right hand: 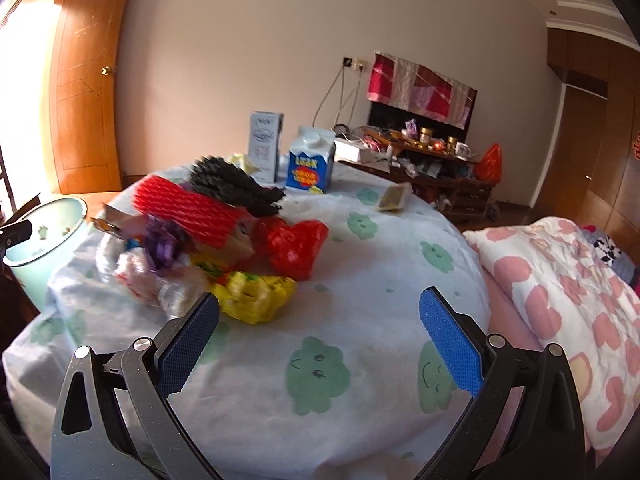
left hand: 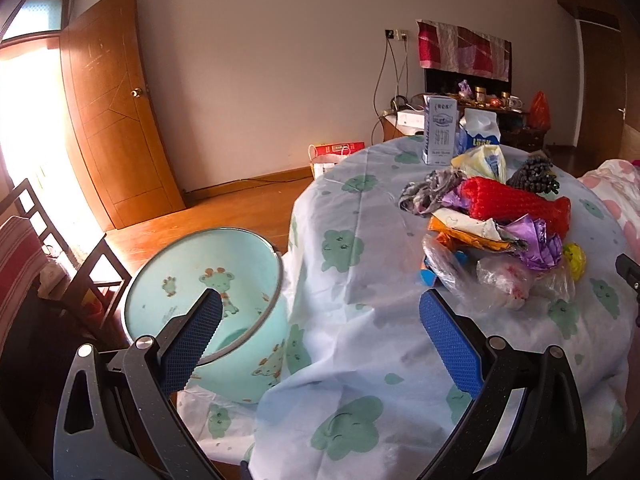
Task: Collect trash
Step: 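Reach the left tool to the clear plastic bag and close on it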
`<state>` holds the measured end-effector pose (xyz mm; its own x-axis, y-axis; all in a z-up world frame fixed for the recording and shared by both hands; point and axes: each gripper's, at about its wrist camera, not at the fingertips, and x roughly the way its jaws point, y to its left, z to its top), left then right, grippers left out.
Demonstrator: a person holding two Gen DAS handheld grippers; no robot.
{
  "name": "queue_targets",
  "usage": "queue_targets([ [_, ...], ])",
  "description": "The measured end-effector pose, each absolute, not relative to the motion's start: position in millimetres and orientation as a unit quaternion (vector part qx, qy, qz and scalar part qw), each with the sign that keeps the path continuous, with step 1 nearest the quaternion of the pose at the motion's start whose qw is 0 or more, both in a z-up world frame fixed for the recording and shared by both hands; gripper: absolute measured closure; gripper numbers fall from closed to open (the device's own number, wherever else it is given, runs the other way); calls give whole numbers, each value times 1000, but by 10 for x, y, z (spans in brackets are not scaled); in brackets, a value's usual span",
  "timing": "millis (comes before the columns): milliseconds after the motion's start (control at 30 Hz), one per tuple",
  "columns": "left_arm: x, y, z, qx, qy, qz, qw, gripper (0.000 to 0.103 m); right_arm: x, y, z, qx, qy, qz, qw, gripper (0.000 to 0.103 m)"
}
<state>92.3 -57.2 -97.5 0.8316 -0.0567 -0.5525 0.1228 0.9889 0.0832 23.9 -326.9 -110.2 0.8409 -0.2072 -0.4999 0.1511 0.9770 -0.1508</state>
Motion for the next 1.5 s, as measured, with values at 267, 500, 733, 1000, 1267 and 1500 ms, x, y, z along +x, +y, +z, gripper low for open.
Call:
queue_targets([
  [267,1118,-1025,-1324,100,325,-89,936,6,409,-3588,-1374,-40,287,-122,949,5],
  [500,1200,-1216,-1405,93,347,-115,926,7,463,-3756,-1452,-12,297,-128,946,5],
  [733,1056,-1317,-1304,86,338,-134,928,7,433,-3772,-1428,-17,291,-132,947,5],
  [1000,1148,-1534,-1450,90,355,-167,915,35,433,-3938,-1481,-7,306,-134,942,30],
  [1267,1134,-1492,-1420,58,364,-238,899,103,432,-3894,-1515,-7,310,-122,943,30],
  [1500,959,-1268,-1124,50,328,-234,914,103,410,-3865,-1465,0,304,-116,946,28],
])
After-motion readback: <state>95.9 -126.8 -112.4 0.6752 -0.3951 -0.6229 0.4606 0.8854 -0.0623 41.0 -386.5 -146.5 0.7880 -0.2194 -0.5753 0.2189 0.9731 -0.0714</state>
